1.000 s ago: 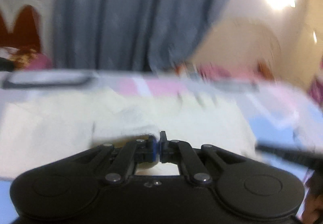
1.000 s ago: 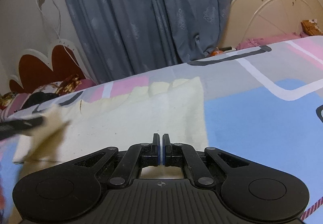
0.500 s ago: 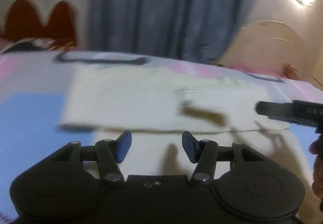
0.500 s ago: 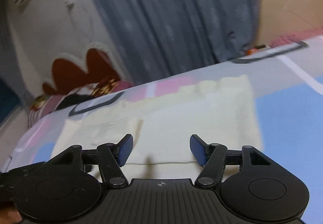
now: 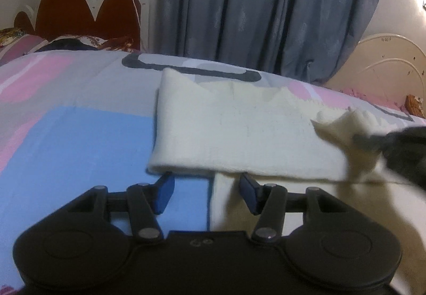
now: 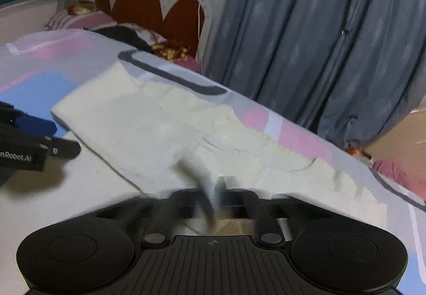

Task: Fold small clothes

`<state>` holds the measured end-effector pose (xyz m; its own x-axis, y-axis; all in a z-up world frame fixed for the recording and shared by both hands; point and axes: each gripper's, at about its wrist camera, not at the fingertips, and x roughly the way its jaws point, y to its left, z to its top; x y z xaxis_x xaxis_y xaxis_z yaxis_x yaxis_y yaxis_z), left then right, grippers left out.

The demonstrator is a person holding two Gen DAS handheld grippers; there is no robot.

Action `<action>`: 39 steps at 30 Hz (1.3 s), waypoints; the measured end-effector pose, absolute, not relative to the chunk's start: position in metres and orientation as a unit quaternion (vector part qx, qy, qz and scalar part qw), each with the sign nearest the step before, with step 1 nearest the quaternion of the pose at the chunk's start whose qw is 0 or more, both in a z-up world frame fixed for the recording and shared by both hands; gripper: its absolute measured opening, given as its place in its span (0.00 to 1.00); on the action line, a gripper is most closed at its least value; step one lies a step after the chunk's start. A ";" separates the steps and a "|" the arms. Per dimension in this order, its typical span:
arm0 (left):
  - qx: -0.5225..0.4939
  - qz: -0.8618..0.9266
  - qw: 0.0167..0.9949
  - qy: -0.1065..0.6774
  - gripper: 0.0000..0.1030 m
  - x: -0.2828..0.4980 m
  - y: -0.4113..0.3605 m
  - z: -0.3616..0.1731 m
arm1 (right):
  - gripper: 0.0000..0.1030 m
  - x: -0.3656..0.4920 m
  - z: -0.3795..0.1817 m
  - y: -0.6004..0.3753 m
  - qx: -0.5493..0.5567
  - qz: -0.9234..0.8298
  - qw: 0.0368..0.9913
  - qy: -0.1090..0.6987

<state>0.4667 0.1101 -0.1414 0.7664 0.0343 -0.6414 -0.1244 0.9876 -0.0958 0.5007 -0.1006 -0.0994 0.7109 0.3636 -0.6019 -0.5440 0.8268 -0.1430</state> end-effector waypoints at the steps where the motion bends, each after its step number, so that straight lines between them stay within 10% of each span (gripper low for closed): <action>1: -0.067 0.042 0.938 0.338 0.50 0.467 0.110 -0.142 | 0.01 0.501 -0.090 -0.110 -0.139 0.233 0.923 0.271; 30: -0.054 0.056 0.938 0.337 0.47 0.473 0.105 -0.151 | 0.02 0.514 -0.106 -0.305 0.160 0.122 0.905 0.375; 39: -0.055 0.059 0.942 0.326 0.47 0.468 0.104 -0.154 | 0.01 0.495 -0.011 -0.296 0.093 0.182 0.962 0.180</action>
<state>0.4684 0.1040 -0.1538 0.7807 0.0745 -0.6204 -0.1461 0.9871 -0.0653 0.4948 -0.2956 -0.0110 0.8693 0.3830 -0.3126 -0.3159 0.9167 0.2445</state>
